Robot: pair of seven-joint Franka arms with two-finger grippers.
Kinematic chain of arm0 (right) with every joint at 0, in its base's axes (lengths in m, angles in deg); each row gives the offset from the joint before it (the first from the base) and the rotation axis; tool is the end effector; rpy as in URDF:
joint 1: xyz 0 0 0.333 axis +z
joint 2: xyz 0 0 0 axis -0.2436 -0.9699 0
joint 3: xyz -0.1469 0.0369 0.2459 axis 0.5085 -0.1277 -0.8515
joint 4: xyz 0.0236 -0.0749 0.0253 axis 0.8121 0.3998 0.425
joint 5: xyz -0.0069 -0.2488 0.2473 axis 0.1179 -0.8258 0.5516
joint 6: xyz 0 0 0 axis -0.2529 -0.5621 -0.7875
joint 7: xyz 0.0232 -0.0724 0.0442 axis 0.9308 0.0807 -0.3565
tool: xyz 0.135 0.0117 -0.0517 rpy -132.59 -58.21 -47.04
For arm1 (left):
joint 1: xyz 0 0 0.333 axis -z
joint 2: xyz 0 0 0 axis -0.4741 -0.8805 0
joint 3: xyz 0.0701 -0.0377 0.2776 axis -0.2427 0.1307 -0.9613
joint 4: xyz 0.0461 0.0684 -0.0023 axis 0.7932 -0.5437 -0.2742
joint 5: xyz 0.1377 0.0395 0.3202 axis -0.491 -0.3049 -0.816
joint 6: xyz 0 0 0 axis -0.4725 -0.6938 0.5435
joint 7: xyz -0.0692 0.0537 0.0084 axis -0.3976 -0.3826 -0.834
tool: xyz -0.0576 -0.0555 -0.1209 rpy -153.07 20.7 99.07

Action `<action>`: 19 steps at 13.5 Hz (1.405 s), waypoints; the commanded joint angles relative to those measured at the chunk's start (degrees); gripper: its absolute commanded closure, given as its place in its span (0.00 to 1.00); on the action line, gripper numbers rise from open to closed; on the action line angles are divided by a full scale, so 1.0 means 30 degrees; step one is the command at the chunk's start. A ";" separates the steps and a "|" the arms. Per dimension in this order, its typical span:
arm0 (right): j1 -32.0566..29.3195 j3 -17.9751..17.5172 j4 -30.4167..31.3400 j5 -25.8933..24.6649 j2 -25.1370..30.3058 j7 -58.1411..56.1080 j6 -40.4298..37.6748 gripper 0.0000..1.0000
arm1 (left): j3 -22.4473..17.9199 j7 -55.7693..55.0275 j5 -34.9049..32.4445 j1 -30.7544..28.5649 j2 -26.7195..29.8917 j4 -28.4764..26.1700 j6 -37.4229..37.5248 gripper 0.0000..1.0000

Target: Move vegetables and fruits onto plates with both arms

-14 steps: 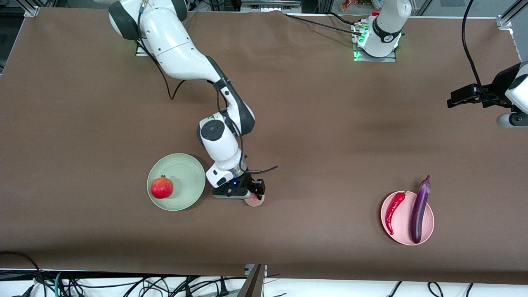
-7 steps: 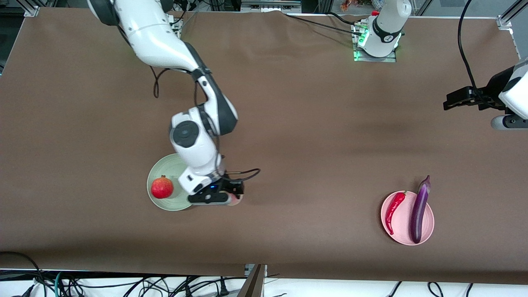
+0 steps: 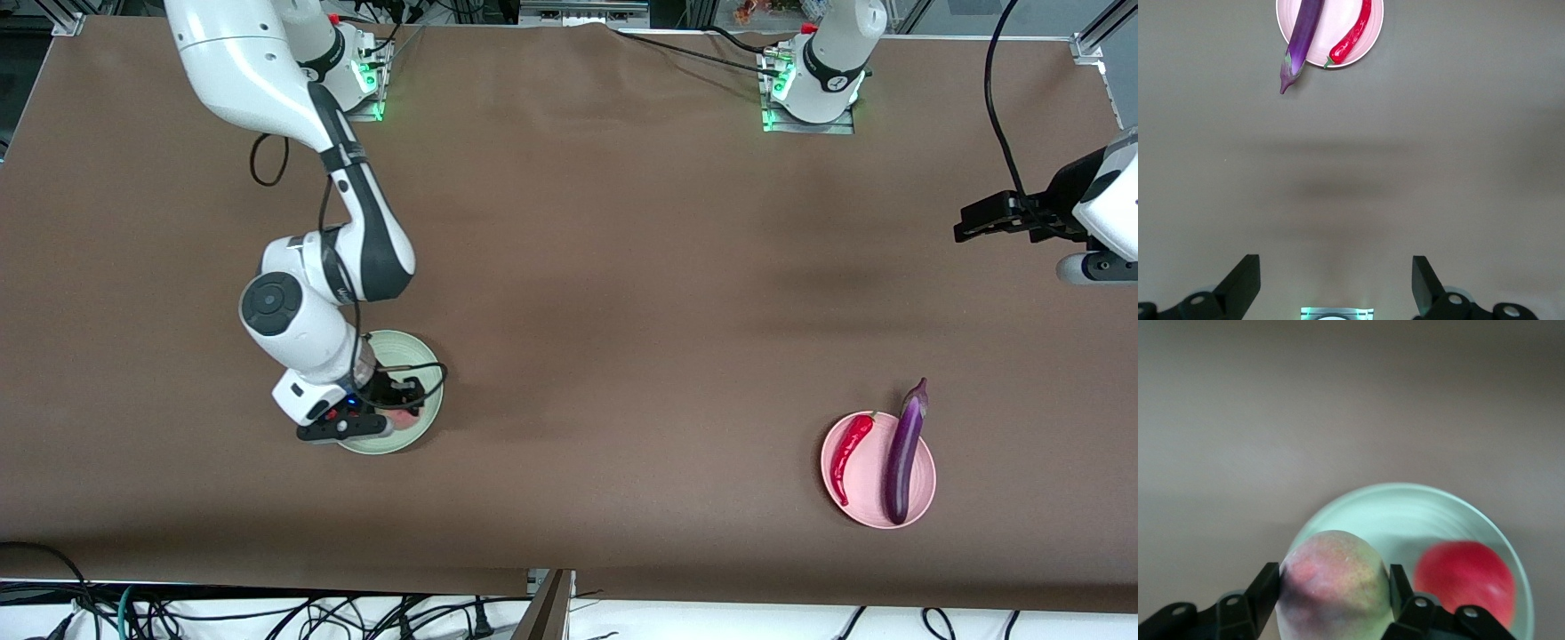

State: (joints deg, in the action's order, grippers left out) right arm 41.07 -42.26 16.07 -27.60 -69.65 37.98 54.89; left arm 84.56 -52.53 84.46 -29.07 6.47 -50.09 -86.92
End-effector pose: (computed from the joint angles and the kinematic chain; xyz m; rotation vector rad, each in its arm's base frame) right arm 0.6478 0.2027 0.2530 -3.0526 -0.1315 -0.2694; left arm 0.5315 -0.0047 0.5296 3.0809 0.0762 -0.2713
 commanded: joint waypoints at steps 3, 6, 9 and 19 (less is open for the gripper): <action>-0.1133 -0.0246 0.1429 0.1801 0.2273 -0.0601 -0.1636 0.00 | 0.0056 -0.0221 -0.0350 0.0082 -0.0836 0.1324 0.0111 0.00; -0.1694 0.0248 0.1399 0.1953 0.3003 -0.2267 -0.2254 0.00 | 0.0085 -0.0279 -0.0291 0.0082 -0.0837 0.1383 0.0111 0.00; -0.1694 0.1042 0.1311 0.1719 0.4291 -0.3292 -0.4390 0.00 | 0.0085 -0.0308 -0.0262 0.0111 -0.0866 0.1412 0.0082 0.00; -0.1518 0.2685 0.1457 -0.3642 1.1618 -0.0606 -1.3354 0.00 | 0.0056 -0.0279 -0.0262 0.0082 -0.1129 0.1646 0.0082 0.00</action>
State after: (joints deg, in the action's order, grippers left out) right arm 35.95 -33.19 18.10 -35.94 -37.71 32.71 16.81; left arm 84.65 -52.89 84.46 -29.05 4.20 -47.26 -87.07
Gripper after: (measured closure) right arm 0.000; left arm 0.000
